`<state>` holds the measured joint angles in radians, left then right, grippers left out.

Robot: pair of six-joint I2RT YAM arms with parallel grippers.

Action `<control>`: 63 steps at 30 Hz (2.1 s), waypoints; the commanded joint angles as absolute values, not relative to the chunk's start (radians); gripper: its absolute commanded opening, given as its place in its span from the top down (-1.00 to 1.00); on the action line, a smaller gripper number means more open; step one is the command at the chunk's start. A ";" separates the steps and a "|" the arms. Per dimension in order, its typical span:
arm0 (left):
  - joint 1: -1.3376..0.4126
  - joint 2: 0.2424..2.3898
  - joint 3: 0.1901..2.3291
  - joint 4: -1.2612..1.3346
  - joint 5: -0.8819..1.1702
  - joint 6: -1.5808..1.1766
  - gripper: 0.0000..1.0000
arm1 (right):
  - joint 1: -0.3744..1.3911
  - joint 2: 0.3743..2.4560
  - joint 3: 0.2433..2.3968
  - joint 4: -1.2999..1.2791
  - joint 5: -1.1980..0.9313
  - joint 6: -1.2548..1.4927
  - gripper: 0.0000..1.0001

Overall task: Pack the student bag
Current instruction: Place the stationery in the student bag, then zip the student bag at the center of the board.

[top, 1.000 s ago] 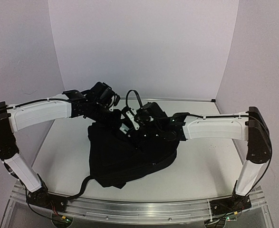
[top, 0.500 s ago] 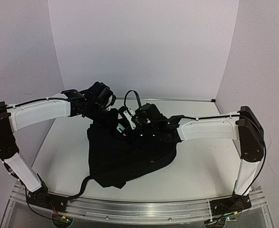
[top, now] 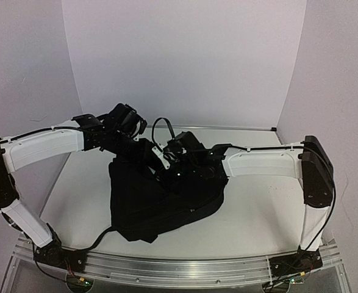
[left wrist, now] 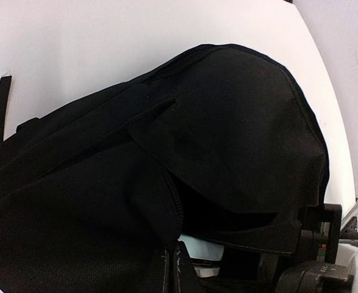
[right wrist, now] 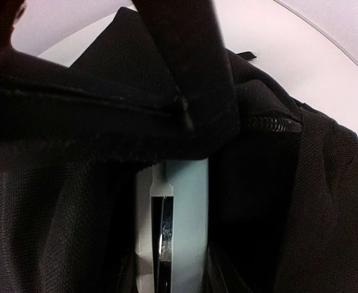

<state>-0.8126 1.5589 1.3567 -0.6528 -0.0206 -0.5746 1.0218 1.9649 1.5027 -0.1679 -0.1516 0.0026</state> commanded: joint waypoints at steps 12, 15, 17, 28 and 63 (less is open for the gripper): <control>-0.804 1.519 1.327 -0.529 0.051 -0.600 0.99 | 1.039 1.793 1.354 0.136 -0.196 0.240 -0.22; -0.800 1.517 1.315 -0.524 0.046 -0.605 1.00 | 1.038 1.698 1.306 0.127 -0.153 0.256 -0.38; -0.798 1.522 1.315 -0.526 0.047 -0.604 1.00 | 1.038 1.633 1.271 0.107 -0.126 0.263 -0.47; -0.758 1.542 1.349 -0.518 0.009 -0.638 0.67 | 1.049 1.380 1.071 0.016 -0.049 0.393 -0.80; -1.108 1.633 1.390 -0.902 0.158 -0.347 0.10 | 1.063 1.270 0.888 0.002 -0.038 0.569 -0.60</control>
